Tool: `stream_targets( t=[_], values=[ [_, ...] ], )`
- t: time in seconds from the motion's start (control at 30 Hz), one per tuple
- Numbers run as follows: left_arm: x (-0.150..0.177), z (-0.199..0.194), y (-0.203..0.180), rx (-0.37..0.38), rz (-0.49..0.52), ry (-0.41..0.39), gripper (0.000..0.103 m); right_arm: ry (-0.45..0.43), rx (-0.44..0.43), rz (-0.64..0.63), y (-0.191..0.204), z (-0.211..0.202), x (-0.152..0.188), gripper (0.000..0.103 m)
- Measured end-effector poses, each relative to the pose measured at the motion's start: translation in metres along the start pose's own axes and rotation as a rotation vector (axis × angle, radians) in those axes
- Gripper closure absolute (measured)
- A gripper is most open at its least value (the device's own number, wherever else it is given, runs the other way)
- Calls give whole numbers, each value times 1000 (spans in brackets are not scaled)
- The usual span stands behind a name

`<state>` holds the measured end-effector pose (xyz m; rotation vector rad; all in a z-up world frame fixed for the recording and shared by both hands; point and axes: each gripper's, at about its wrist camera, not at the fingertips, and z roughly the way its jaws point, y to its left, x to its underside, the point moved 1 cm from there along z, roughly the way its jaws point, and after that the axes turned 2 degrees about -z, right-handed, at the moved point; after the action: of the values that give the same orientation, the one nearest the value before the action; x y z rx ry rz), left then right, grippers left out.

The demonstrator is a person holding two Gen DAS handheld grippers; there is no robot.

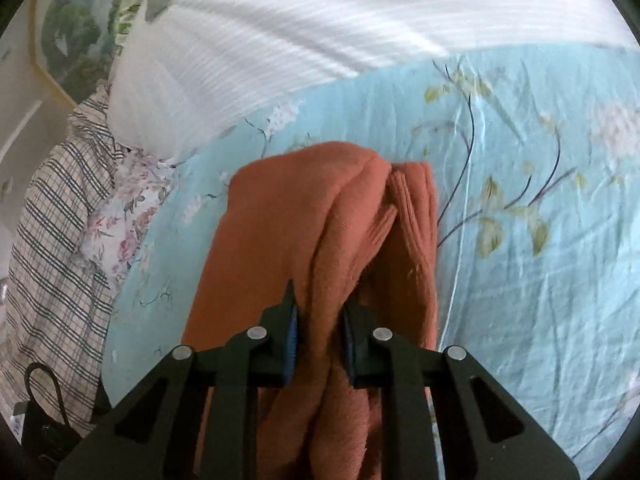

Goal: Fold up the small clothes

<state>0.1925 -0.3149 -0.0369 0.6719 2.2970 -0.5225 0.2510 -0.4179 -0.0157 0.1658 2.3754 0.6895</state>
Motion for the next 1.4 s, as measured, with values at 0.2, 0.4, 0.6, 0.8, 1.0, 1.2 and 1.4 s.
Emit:
stream_targets(
  t=[0.2, 0.4, 0.6, 0.8, 1.0, 1.2, 1.4],
  values=[
    [0, 6, -4, 19, 36, -3, 96, 24, 98, -25, -7, 5, 6, 83],
    [11, 8, 12, 61, 5, 63, 77, -1, 126, 26, -13, 1, 17, 81],
    [19, -45, 67, 64, -123, 34, 30, -75, 170, 114, -14, -27, 35, 48],
    [18, -69, 144, 25, -301, 14, 23, -67, 99, 189, -21, -29, 50, 37],
    [13, -42, 212, 29, -440, 62, 23, -25, 45, 225, -31, -7, 50, 36],
    [-1, 19, 241, 110, -517, 127, 24, -2, 13, 220, -34, 11, 52, 43],
    [-21, 57, 248, 237, -542, 150, 72, 12, 12, 224, -13, 12, 55, 77]
  ],
)
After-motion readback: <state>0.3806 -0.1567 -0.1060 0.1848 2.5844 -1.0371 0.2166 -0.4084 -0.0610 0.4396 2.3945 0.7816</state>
